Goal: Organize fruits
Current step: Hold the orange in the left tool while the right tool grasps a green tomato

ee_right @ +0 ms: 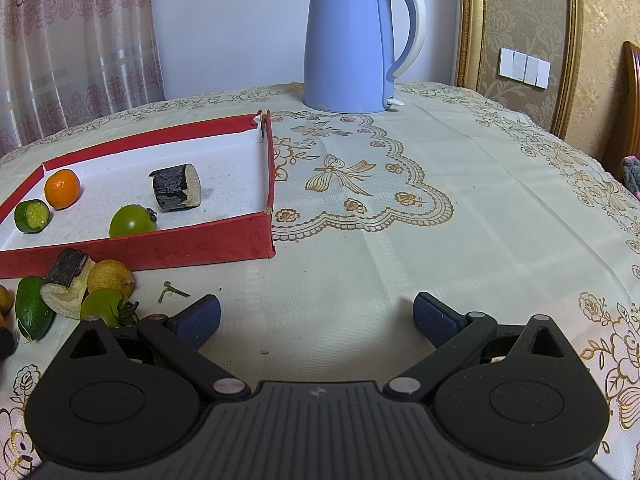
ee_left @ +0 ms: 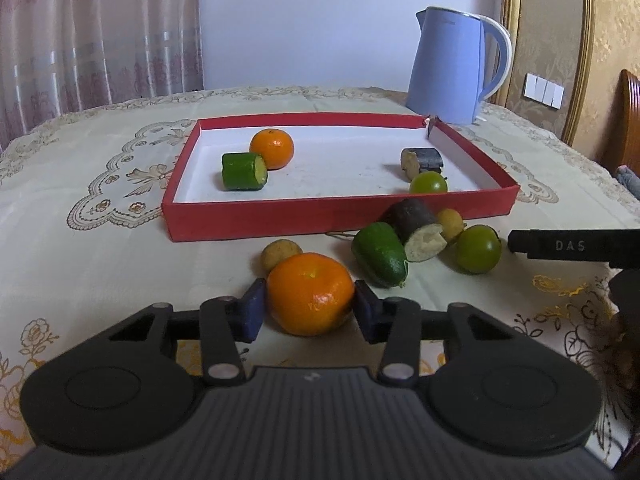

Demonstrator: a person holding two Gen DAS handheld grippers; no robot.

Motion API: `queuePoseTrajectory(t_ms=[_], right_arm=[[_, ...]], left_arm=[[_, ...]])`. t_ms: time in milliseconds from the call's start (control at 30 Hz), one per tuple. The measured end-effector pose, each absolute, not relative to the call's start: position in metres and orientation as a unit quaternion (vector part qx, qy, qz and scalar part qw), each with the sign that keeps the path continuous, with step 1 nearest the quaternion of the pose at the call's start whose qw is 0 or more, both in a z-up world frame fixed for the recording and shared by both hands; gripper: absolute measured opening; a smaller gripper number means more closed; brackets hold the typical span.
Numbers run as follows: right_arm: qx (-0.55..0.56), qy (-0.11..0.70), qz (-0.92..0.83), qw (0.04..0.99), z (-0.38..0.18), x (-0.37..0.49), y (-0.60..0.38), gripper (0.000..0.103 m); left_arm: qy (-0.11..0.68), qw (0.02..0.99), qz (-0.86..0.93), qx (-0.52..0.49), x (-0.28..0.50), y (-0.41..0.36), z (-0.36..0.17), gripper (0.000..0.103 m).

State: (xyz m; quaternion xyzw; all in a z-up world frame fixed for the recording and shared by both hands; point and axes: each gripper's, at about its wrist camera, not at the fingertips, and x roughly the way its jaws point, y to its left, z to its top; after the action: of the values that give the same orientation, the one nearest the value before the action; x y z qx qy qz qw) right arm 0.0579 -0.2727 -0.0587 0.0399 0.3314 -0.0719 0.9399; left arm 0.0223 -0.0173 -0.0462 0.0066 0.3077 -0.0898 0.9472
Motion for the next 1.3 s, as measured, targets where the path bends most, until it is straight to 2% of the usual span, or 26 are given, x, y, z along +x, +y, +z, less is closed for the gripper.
queuePoseTrajectory(t_ms=[500,667,1067,1133,1233,1300], right_arm=[[0.042,0.331,-0.071,0.940,-0.059,0.058,-0.273,0.103],[0.085,0.303,-0.033,0.949,-0.055,0.040,-0.282,0.103],[-0.044,0.271,0.077,0.959,-0.042,0.016,-0.218,0.102],[-0.048,0.272,0.076,0.958,-0.043,0.022,-0.212,0.098],[-0.034,0.286,0.088,0.953,-0.046,0.033,-0.210,0.080],[-0.025,0.298,0.093,0.950,-0.048,0.041,-0.210,0.075]], left_arm=[[0.308,0.949,-0.060,-0.016,0.015,0.023,-0.044,0.042],[0.306,0.950,-0.058,-0.016,0.017,0.031,-0.045,0.042],[0.297,0.953,-0.062,-0.011,0.017,0.030,-0.048,0.042],[0.296,0.953,-0.063,-0.011,0.016,0.030,-0.049,0.042],[0.292,0.954,-0.063,-0.008,0.017,0.029,-0.050,0.042],[0.292,0.954,-0.063,-0.007,0.017,0.029,-0.050,0.042]])
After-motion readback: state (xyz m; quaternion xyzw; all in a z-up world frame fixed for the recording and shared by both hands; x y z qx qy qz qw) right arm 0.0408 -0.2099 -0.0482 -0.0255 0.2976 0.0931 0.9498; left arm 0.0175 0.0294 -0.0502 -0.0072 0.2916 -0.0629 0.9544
